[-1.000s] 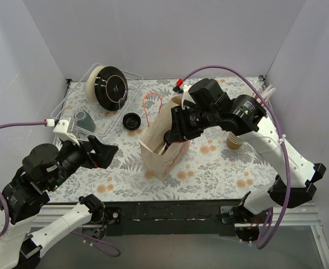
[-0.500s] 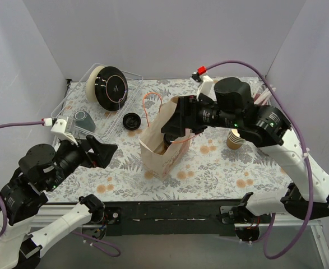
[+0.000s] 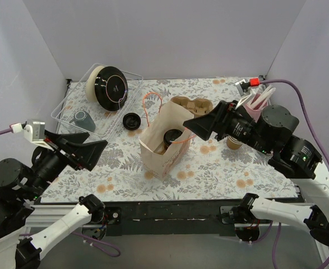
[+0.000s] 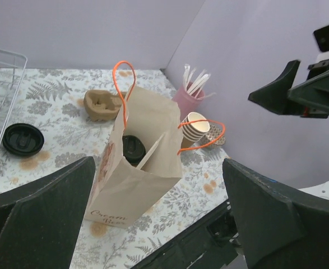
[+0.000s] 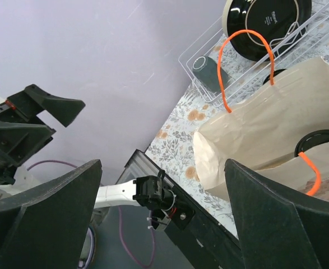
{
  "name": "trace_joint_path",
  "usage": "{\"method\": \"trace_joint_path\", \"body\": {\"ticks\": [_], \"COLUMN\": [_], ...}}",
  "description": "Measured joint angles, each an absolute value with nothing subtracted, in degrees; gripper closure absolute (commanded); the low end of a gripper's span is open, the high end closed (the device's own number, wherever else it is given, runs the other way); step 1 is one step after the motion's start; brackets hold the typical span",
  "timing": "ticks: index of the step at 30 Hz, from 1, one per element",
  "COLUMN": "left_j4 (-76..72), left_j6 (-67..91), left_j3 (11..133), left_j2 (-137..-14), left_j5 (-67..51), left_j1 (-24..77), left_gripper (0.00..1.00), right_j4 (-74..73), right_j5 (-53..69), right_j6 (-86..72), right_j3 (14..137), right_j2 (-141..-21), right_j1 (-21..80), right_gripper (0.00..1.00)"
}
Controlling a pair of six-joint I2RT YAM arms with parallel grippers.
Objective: Pack the takeout coffee
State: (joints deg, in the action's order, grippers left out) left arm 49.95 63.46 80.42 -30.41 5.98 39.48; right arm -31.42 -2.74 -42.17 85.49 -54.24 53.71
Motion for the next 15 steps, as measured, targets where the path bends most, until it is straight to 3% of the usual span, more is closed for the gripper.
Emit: {"method": "trace_joint_path", "body": {"ticks": [15], "left_j4": [45.3], "left_j6": [67.0], "left_j3": [79.6], "left_j2": [-27.2], "left_j5": [5.5], "left_j1": [39.5], "left_gripper": [0.02], "right_j4": [-34.1], "right_j5": [-8.1], "right_j6": [-40.4], "right_j3": [81.6], "right_j2": [-50.1], "right_j1": [53.7], "right_gripper": [0.01]}}
